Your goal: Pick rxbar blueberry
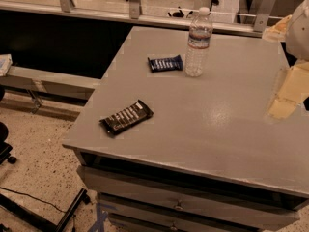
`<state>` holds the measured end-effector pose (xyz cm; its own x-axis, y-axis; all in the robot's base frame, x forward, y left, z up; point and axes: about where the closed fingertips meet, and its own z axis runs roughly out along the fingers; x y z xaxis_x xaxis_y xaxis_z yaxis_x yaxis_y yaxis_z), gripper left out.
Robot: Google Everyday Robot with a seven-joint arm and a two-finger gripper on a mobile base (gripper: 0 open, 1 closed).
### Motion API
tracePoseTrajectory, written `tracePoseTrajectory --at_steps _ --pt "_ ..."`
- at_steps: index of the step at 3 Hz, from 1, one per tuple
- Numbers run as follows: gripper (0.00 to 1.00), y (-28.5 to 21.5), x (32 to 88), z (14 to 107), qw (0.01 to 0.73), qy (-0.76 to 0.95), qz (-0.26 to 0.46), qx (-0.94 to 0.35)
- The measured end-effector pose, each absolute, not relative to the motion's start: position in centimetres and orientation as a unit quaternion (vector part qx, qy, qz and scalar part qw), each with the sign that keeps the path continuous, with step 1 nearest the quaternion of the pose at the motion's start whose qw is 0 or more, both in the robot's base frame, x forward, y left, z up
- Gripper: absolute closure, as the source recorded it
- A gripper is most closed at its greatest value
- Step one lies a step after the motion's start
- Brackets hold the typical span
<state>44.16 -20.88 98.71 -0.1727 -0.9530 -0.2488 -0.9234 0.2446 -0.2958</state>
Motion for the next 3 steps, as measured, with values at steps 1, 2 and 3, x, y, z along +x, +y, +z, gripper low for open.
tracePoseTrajectory --at_steps 1,2,3 --pt "0.0 -20.7 44.2 98.9 0.195 0.764 -0.038 -0.614" --pt "0.0 -19.2 45.2 99.8 0.202 0.756 -0.043 -0.621" --pt "0.0 -17.2 46.6 100.6 0.205 0.747 -0.056 -0.63"
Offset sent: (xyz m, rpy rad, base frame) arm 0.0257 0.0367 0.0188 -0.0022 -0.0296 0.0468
